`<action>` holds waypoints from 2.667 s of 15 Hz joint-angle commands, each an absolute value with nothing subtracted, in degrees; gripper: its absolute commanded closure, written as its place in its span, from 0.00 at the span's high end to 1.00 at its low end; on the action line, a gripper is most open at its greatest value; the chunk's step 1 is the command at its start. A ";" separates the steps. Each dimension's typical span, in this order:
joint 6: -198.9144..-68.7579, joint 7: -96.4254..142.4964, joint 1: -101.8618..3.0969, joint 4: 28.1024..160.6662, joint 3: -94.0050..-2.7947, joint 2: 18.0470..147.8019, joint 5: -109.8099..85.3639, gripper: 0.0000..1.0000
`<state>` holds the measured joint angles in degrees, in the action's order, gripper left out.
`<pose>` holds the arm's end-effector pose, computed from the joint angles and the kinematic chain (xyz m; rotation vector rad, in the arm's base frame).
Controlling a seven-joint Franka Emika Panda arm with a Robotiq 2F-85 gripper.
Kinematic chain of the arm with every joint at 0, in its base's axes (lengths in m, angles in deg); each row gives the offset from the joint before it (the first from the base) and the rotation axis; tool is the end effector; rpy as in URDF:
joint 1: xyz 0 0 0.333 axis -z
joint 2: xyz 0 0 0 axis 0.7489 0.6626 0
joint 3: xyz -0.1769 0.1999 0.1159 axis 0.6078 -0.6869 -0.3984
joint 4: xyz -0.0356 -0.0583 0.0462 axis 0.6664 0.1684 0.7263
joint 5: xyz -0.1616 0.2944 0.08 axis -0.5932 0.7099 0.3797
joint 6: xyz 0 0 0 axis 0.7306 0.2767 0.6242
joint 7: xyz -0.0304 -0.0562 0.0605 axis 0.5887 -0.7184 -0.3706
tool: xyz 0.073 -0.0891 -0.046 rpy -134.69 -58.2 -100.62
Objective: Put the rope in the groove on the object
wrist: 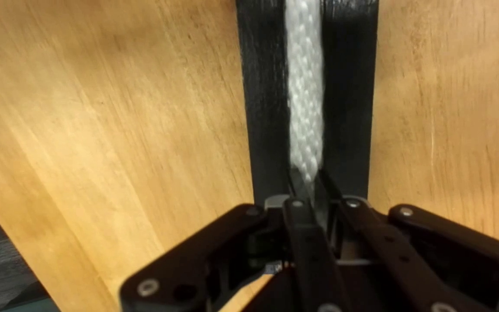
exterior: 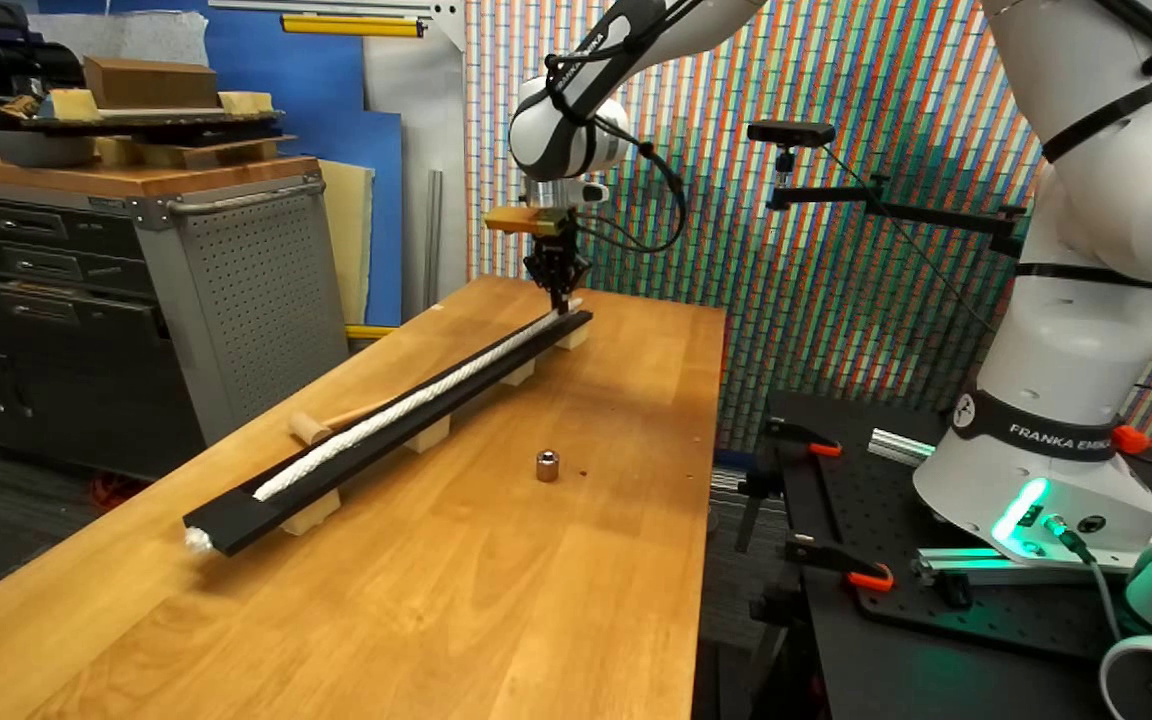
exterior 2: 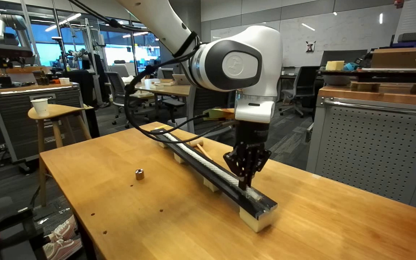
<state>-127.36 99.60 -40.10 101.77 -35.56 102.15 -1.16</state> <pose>0.5546 -0.2405 0.2191 1.7587 -2.4761 -0.0859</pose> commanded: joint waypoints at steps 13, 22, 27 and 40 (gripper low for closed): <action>-129.47 98.43 -40.13 104.27 -35.94 100.61 -4.27 0.03; -136.58 92.04 -40.03 105.85 -36.12 101.54 -4.65 0.03; -137.42 89.33 -39.52 106.59 -36.38 101.54 -3.70 0.03; -137.66 87.50 -39.09 106.99 -36.14 101.49 -3.15 0.74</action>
